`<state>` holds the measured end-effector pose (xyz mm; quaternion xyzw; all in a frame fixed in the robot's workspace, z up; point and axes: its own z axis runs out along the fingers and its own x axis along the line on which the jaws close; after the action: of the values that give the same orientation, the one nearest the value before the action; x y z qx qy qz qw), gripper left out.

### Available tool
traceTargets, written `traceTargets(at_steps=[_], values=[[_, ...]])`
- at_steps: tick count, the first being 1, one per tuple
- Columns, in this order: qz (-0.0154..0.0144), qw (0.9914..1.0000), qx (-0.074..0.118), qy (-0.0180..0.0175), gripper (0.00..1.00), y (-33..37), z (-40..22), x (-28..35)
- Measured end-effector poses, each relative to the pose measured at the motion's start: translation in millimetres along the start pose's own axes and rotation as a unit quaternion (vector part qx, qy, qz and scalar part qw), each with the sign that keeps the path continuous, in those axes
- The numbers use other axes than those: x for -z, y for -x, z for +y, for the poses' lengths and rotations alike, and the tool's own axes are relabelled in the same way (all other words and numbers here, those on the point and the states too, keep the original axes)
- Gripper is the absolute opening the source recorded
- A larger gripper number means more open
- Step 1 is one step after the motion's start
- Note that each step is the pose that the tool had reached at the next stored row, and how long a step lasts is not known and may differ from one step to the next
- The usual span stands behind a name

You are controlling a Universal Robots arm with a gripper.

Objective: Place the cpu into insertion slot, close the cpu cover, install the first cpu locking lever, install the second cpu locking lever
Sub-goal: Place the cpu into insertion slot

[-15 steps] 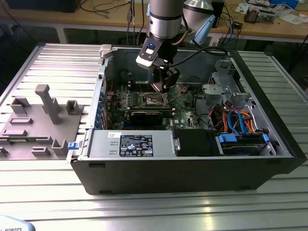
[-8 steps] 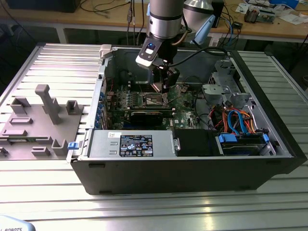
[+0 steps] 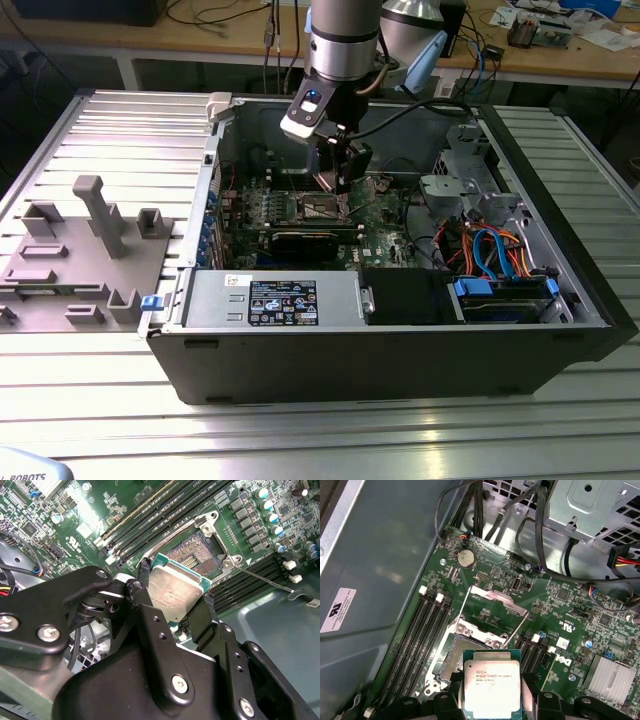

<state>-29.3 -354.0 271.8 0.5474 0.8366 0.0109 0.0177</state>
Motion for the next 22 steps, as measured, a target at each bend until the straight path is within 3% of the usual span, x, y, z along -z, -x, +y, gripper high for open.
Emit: traceTargets(at_steps=[22], values=[[-0.0005, 0.99993, -0.012, -0.0002, 0.54, 0.0, 0.0, -0.4]])
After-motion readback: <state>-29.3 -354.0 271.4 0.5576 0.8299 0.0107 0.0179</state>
